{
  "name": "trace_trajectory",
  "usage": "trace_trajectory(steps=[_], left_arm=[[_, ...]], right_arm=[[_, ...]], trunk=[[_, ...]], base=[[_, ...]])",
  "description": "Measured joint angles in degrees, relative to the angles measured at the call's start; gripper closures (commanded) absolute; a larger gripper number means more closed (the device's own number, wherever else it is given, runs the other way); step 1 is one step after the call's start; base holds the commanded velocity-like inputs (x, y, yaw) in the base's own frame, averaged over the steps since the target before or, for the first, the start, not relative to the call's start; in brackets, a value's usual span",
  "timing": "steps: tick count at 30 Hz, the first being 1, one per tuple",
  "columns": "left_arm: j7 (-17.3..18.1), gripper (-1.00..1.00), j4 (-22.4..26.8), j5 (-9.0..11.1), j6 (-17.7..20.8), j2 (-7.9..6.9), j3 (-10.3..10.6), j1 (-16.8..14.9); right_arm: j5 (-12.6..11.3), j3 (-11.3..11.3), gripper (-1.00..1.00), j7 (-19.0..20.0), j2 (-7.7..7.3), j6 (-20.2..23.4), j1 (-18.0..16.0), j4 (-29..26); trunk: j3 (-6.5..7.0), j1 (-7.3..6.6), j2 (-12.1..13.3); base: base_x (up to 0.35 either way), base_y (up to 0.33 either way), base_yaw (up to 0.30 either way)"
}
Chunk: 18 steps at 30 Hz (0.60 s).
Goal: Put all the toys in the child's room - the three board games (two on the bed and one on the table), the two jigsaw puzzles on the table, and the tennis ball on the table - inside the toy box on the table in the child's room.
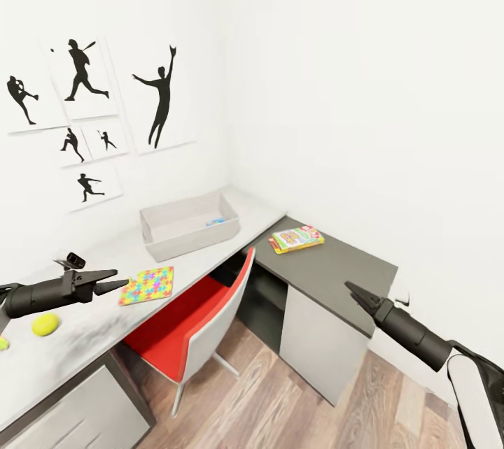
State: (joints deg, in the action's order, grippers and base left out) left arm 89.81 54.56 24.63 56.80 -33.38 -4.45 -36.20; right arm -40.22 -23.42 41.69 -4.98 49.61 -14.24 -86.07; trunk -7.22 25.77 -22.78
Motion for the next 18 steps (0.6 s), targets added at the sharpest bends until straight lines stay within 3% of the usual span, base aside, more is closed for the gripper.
trace_trajectory(steps=[8, 13, 18], left_arm=[[0.00, -1.00, 0.08, -0.01, -0.01, 0.04, 0.09, 0.01], [0.00, -1.00, 0.08, -0.01, -0.04, 0.19, 0.19, 0.01], [-0.01, -1.00, 0.10, -0.01, -0.09, 0.19, 0.19, 0.03]], right_arm=[[0.14, -0.24, -1.00, 0.70, -0.74, 0.40, 0.37, 1.45], [0.24, -0.40, -1.00, 0.85, -0.96, 0.18, 3.70, 1.57], [0.22, -0.37, -1.00, 0.88, -0.93, 0.05, 4.91, 1.61]], trunk=[[-0.01, -0.01, -0.01], [-0.01, -0.02, -0.01], [-0.01, -0.03, -0.01]], base=[[-0.210, 0.036, -0.285], [-0.098, 0.002, -0.281], [-0.018, 0.000, -0.111]])
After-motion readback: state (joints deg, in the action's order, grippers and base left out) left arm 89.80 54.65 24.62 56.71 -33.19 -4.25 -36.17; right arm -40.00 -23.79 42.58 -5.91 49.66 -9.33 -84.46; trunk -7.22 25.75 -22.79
